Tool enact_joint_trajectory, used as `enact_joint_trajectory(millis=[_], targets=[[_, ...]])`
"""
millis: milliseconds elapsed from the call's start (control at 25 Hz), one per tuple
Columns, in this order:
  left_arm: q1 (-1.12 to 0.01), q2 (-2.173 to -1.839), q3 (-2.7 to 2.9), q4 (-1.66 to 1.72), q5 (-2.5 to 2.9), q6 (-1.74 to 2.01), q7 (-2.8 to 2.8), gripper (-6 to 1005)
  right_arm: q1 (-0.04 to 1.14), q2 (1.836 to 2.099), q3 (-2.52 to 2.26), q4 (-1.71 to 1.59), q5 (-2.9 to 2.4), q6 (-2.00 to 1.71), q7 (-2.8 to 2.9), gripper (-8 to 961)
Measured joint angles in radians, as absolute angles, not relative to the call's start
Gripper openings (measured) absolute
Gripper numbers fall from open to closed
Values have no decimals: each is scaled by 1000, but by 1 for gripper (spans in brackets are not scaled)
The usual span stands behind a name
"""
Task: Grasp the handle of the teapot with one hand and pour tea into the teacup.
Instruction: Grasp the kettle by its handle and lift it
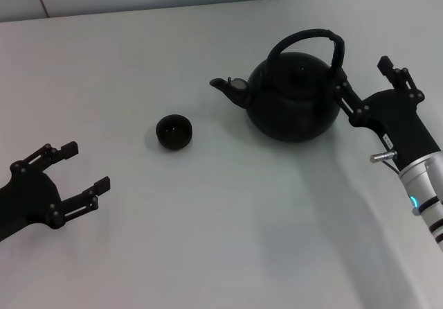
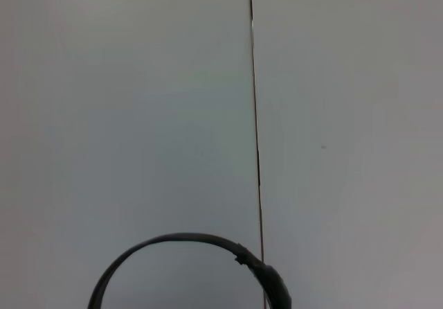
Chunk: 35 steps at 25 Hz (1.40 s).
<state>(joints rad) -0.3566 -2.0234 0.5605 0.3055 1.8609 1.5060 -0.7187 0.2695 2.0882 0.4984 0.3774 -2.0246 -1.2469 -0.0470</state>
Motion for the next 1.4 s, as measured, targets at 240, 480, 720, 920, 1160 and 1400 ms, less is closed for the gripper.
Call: enact_joint_trajectory(millis=[240, 480, 720, 920, 1160, 1400], targets=[[-358, -2029, 552, 313, 1861, 1499, -720, 843, 299, 2087, 514, 358, -2025, -1228, -44, 743], [-362, -2030, 543, 313, 1861, 1494, -721, 843, 324, 2087, 540, 339, -2025, -1198, -43, 742], [-374, -2030, 531, 312, 1861, 1490, -721, 842, 353, 2086, 552, 323, -2025, -1172, -42, 741], [-381, -2031, 526, 311, 1861, 1486, -721, 842, 369, 2087, 563, 315, -2025, -1154, -42, 740], [-385, -2032, 526, 311, 1861, 1482, -721, 843, 385, 2086, 566, 308, -2025, -1137, -42, 740], [-385, -2033, 524, 312, 1861, 1481, -720, 843, 393, 2086, 566, 307, -2025, -1134, -41, 739]])
